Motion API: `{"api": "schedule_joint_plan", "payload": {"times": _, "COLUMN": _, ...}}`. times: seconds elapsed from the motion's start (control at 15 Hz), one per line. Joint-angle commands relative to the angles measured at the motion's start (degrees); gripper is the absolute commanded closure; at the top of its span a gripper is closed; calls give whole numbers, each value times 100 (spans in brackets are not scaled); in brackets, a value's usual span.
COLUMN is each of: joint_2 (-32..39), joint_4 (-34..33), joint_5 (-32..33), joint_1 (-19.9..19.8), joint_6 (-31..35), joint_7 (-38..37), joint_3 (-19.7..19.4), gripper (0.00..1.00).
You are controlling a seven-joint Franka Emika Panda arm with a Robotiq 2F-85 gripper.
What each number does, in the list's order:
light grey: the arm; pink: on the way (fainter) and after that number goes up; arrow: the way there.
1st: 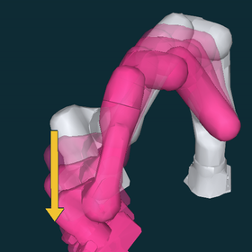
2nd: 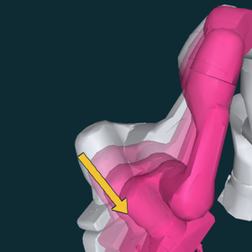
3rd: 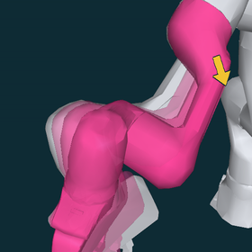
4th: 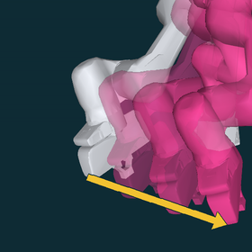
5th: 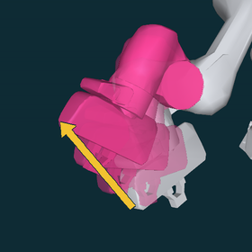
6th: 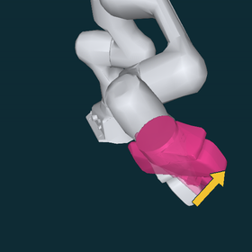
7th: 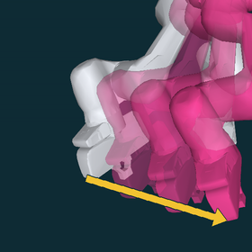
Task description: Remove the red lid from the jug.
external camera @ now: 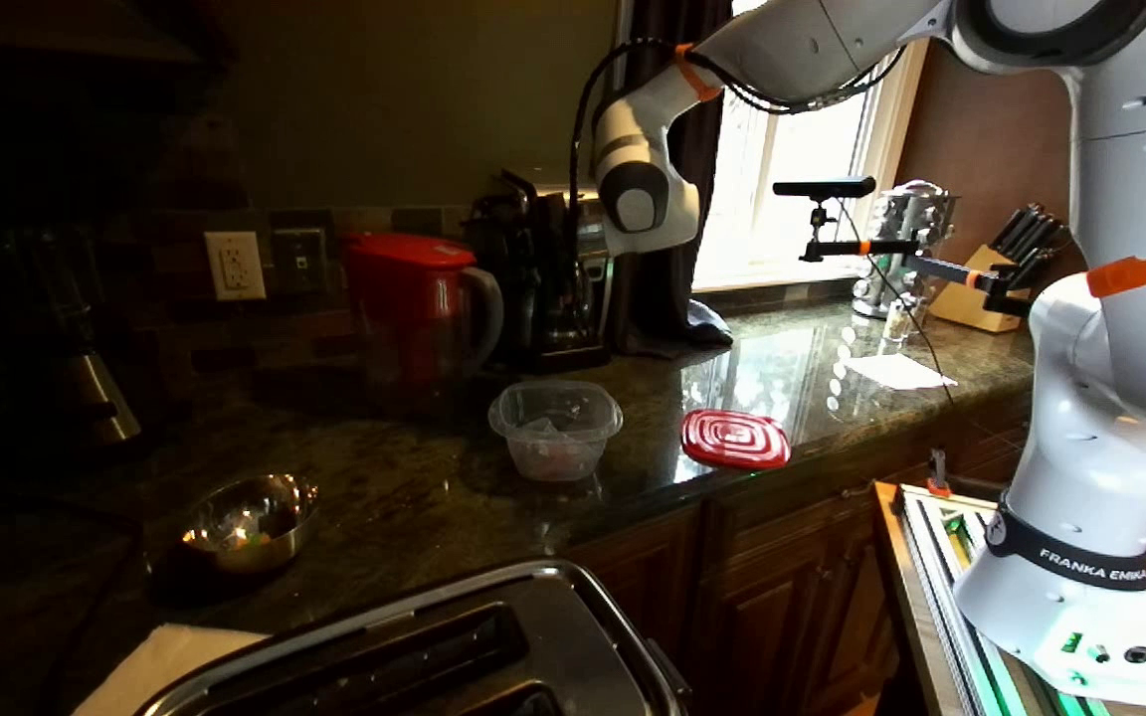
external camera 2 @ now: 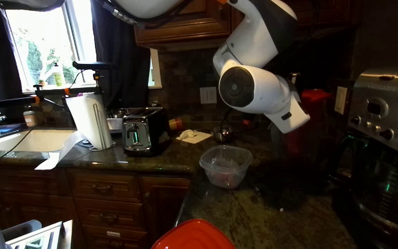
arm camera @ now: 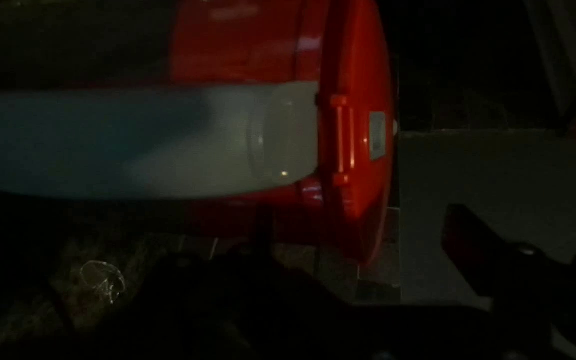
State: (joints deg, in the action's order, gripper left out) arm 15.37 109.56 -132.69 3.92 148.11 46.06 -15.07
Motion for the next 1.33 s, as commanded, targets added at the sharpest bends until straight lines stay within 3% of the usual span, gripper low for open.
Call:
{"api": "schedule_joint_plan", "payload": {"times": 0.0, "joint_2": -179, "joint_4": 204, "joint_5": -145, "joint_1": -36, "joint_6": -139, "joint_7": 94, "joint_3": -18, "gripper": 47}}
{"api": "schedule_joint_plan", "payload": {"times": 0.07, "joint_2": -235, "joint_4": 237, "joint_5": -77, "joint_1": -230, "joint_6": -104, "joint_7": 90, "joint_3": 194, "gripper": 55}}
{"api": "schedule_joint_plan", "payload": {"times": 0.2, "joint_2": -327, "joint_4": 348, "joint_5": -6, "joint_1": -269, "joint_6": -133, "joint_7": 67, "joint_3": 253, "gripper": 69}}
{"api": "schedule_joint_plan", "payload": {"times": 0.27, "joint_2": -372, "joint_4": 404, "joint_5": 51, "joint_1": -292, "joint_6": -150, "joint_7": 53, "joint_3": 284, "gripper": 66}}
{"api": "schedule_joint_plan", "payload": {"times": 0.4, "joint_2": -505, "joint_4": 572, "joint_5": 286, "joint_1": -330, "joint_6": -188, "joint_7": 13, "joint_3": 351, "gripper": 70}}
{"api": "schedule_joint_plan", "payload": {"times": 0.6, "joint_2": -710, "joint_4": 835, "joint_5": 740, "joint_1": -357, "joint_6": -212, "joint_7": -60, "joint_3": 467, "gripper": 58}}
{"api": "schedule_joint_plan", "payload": {"times": 0.73, "joint_2": -788, "joint_4": 952, "joint_5": 950, "joint_1": -369, "joint_6": -208, "joint_7": -77, "joint_3": 539, "gripper": 57}}
{"api": "schedule_joint_plan", "payload": {"times": 1.0, "joint_2": -865, "joint_4": 1053, "joint_5": 1036, "joint_1": -387, "joint_6": -159, "joint_7": -21, "joint_3": 641, "gripper": 99}}
{"api": "schedule_joint_plan", "payload": {"times": 1.27, "joint_2": -899, "joint_4": 1022, "joint_5": 941, "joint_1": -400, "joint_6": -107, "joint_7": 6, "joint_3": 692, "gripper": 98}}
